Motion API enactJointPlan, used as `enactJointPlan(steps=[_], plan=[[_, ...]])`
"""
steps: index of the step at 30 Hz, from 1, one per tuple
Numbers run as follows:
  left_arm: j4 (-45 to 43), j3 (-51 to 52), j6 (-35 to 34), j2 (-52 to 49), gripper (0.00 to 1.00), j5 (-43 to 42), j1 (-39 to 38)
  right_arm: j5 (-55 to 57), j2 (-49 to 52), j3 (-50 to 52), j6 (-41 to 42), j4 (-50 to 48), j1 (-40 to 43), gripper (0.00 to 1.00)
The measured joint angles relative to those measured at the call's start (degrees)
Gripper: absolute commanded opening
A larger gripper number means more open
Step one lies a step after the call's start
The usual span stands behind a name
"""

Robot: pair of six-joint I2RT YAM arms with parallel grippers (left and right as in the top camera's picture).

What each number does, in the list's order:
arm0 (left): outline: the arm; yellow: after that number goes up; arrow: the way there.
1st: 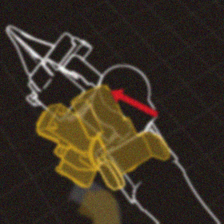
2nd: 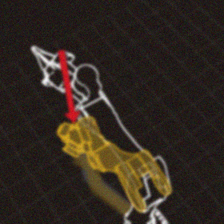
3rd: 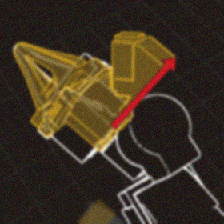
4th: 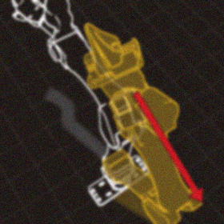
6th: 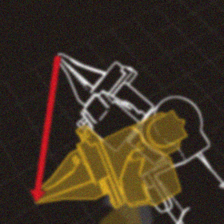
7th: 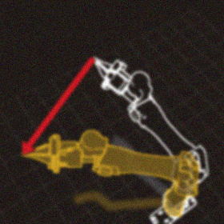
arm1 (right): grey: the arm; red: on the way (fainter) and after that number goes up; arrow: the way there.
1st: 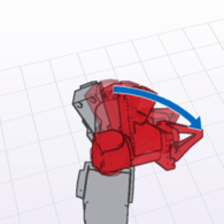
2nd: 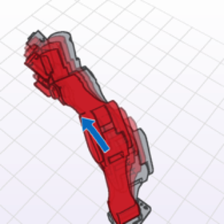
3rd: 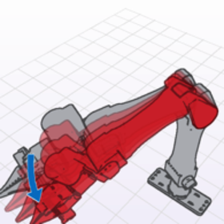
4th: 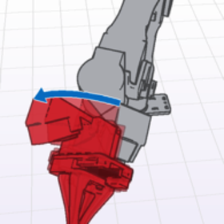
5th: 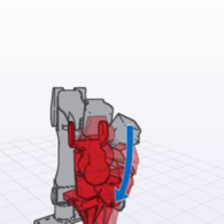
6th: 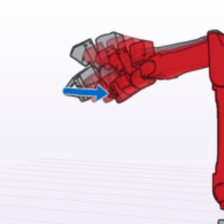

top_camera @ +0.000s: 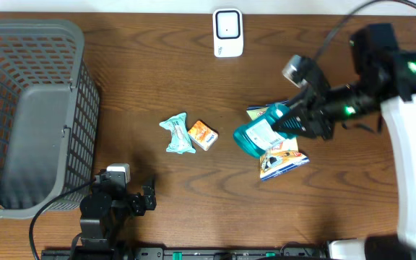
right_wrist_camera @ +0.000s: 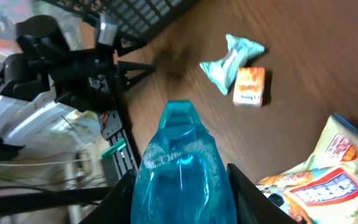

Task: Scan the item barcode

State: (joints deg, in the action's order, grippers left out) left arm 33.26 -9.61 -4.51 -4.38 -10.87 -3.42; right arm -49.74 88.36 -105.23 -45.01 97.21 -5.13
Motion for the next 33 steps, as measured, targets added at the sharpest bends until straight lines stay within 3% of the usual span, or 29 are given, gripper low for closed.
enactJointPlan(steps=[7,16,27,30,33], plan=[[0.0,0.0,0.0,0.0,0.98,0.0,0.0,-0.5,-7.0,0.9,-1.9,0.0,1.6,0.08],[0.0,0.0,0.0,0.0,0.98,0.0,0.0,-1.9,-7.6,3.5,-2.3,-2.8,1.6,0.07],[0.0,0.0,0.0,0.0,0.98,0.0,0.0,-3.4,-7.4,16.1,0.5,-22.6,1.6,0.11],[0.0,0.0,0.0,0.0,0.98,0.0,0.0,-2.6,-7.3,18.0,2.6,-30.2,1.1,0.03],[0.0,0.0,0.0,0.0,0.98,0.0,0.0,1.1,-7.3,19.1,6.6,-37.6,-0.6,0.06]])
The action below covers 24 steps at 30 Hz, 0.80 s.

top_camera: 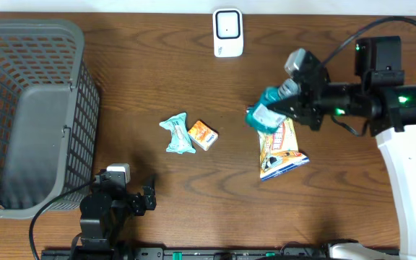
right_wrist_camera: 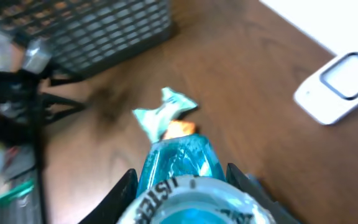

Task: Scan the item barcode

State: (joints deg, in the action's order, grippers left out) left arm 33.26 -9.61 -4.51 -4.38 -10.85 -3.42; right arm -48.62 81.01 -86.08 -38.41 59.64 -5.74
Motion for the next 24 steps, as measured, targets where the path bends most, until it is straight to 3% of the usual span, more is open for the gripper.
enactJointPlan(steps=[7,13,19,24], plan=[[0.0,0.0,0.0,0.0,0.98,0.0,0.0,16.7,2.0,0.5,10.0,-11.7,-7.8,0.12],[0.0,0.0,0.0,0.0,0.98,0.0,0.0,36.4,7.8,0.7,14.8,-28.4,-17.9,0.11],[0.0,0.0,0.0,0.0,0.98,0.0,0.0,58.6,15.9,0.8,15.1,-44.0,-23.2,0.12],[0.0,0.0,0.0,0.0,0.98,0.0,0.0,76.4,25.9,0.8,9.9,-61.7,-24.9,0.16]])
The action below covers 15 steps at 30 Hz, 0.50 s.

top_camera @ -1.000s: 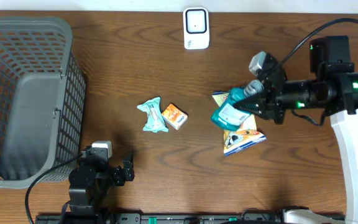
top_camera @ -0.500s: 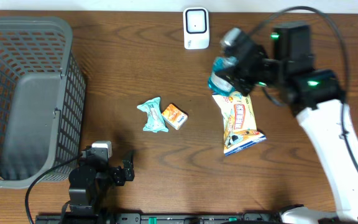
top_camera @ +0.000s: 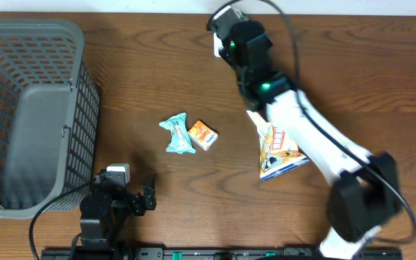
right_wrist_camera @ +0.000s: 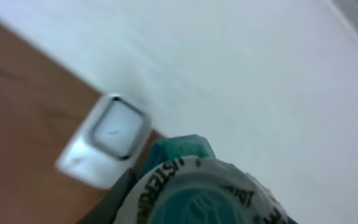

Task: Scan the item barcode
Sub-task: 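Carry the bottle with the right gripper to the white scanner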

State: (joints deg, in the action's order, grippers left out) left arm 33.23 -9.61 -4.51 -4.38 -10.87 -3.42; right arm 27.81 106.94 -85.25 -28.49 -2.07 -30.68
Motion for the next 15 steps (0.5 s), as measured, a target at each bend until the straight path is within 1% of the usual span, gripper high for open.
enactJointPlan(steps=[3,4,7,9,15], plan=[[0.0,0.0,0.0,0.0,0.98,0.0,0.0,6.6,6.1,0.1,-4.6,-11.7,-0.3,0.17],[0.0,0.0,0.0,0.0,0.98,0.0,0.0,9.0,8.7,0.1,-6.8,-17.0,-0.5,0.17],[0.0,0.0,0.0,0.0,0.98,0.0,0.0,13.0,14.1,-0.2,-11.4,-26.1,-1.1,0.18],[0.0,0.0,0.0,0.0,0.98,0.0,0.0,14.9,17.7,-1.2,-14.7,-29.1,-1.6,0.18],[0.0,0.0,0.0,0.0,0.98,0.0,0.0,17.0,27.0,-8.6,-19.6,-29.9,-2.6,0.17]])
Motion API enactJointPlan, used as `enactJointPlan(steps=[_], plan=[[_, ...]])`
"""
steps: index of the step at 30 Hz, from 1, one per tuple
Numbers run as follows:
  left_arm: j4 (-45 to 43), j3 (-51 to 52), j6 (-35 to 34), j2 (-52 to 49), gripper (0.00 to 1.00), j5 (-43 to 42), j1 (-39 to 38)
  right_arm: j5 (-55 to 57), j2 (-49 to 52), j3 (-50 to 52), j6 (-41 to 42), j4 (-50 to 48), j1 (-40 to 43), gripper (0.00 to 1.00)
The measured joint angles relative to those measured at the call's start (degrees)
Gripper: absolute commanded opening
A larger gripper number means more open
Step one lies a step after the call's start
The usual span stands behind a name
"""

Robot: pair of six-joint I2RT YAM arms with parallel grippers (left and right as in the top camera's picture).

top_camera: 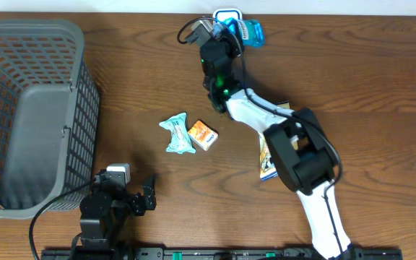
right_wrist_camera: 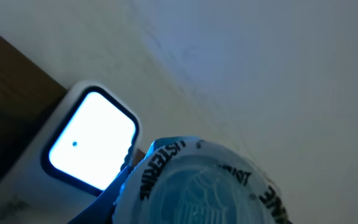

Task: Scan the item barcode
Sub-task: 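Carry the bottle with the right gripper to the white scanner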

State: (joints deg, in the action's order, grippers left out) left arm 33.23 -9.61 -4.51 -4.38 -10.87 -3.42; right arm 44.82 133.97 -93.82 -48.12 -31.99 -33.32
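The blue Listerine bottle (top_camera: 252,32) is held at the table's far edge, right beside the white scanner (top_camera: 224,12). My right gripper (top_camera: 238,34) is shut on it, the arm stretched across from the right. In the right wrist view the bottle's round end (right_wrist_camera: 197,186) fills the lower frame. The scanner (right_wrist_camera: 92,146) glows bright white just left of it. Only a dark finger (right_wrist_camera: 101,202) shows at the bottle's left side. My left gripper (top_camera: 150,196) rests near the front left edge, fingers together.
A grey mesh basket (top_camera: 85,108) stands at the left. A teal wrapped packet (top_camera: 177,134) and a small orange box (top_camera: 203,134) lie mid-table. A snack bag (top_camera: 276,155) lies to the right, partly under my right arm. A white wall runs behind the table.
The bottle has moved a little to the right of the scanner's face, and the scanner's window is now lit bright. The left arm has not moved.
My right gripper held the blue bottle above the snack bag. Then the bottle was higher and farther back, tilted toward the scanner. Then it was at the scanner by the far edge, and now the scanner window glows beside it.
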Motion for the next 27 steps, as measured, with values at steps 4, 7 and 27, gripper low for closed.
enactJointPlan(steps=[4,7,27], plan=[[0.0,0.0,0.0,0.0,0.98,0.0,0.0,1.1,4.1,-6.1,-1.0,0.0,-0.3,0.18],[0.0,0.0,0.0,0.0,0.98,0.0,0.0,1.3,5.5,-10.3,-1.6,1.0,-0.3,0.18],[0.0,0.0,0.0,0.0,0.98,0.0,0.0,24.3,6.2,-21.7,-2.4,3.6,2.0,0.02]])
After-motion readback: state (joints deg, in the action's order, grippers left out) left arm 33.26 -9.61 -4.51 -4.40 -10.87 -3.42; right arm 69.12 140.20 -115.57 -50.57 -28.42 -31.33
